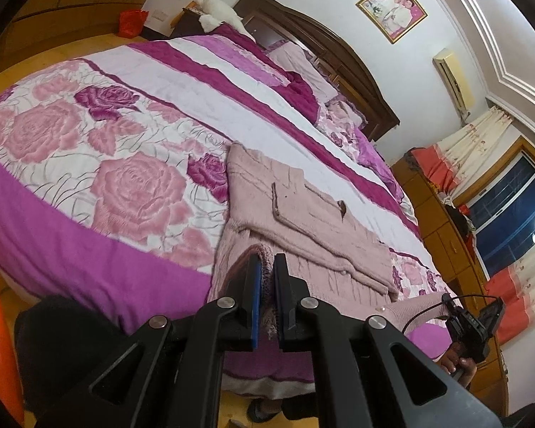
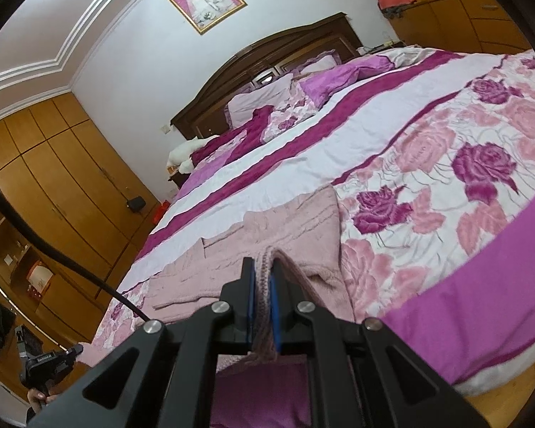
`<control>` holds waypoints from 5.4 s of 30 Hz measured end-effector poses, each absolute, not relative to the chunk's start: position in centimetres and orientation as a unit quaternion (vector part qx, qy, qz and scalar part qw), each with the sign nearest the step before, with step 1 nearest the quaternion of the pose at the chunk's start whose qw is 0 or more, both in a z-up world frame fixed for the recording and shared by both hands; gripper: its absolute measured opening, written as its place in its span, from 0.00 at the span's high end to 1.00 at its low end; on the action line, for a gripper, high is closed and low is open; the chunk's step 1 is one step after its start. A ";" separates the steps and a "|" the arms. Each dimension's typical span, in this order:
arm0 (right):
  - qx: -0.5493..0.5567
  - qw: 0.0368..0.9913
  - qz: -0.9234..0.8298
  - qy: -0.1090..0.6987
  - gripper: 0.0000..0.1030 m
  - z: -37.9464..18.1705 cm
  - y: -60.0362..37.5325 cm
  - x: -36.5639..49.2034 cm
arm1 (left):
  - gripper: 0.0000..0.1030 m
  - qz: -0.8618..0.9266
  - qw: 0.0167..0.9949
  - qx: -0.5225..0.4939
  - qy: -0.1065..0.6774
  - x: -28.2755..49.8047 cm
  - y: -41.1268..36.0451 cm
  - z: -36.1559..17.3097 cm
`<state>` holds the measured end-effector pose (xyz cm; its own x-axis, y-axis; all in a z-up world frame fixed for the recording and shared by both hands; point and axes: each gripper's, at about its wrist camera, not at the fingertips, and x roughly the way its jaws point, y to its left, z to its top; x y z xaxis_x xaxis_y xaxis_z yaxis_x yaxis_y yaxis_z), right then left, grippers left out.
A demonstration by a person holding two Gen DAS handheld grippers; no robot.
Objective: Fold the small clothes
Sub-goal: 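Lift the held side edge with both grippers and fold it over the cardigan body, then lay the folded edge down on the cardigan and open both grippers, then withdraw both open grippers and move them over the folded cardigan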
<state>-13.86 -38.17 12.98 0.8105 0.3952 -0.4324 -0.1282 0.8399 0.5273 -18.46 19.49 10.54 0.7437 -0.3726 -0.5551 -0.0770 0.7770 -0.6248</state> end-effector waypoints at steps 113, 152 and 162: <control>0.526 0.735 0.107 0.415 0.84 -1.8 -40.8 0.9 | 1.00 -0.078 0.731 -0.571 0.367 -8.5 21.5 -0.5; 0.222 0.891 -0.042 0.393 0.42 7.3 -40.9 -10.1 | 0.95 -0.069 0.873 -0.338 0.343 -11.9 17.5 7.1; 0.188 0.890 -0.025 0.416 0.34 6.8 -39.7 0.7 | 0.89 -0.099 0.866 -0.242 0.426 1.1 14.9 6.5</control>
<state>0.72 -39.73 6.83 0.6533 0.1122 -0.7488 0.2001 0.9282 0.3137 1.06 14.90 6.53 0.6171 -0.3779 -0.6902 -0.0352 0.8630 -0.5040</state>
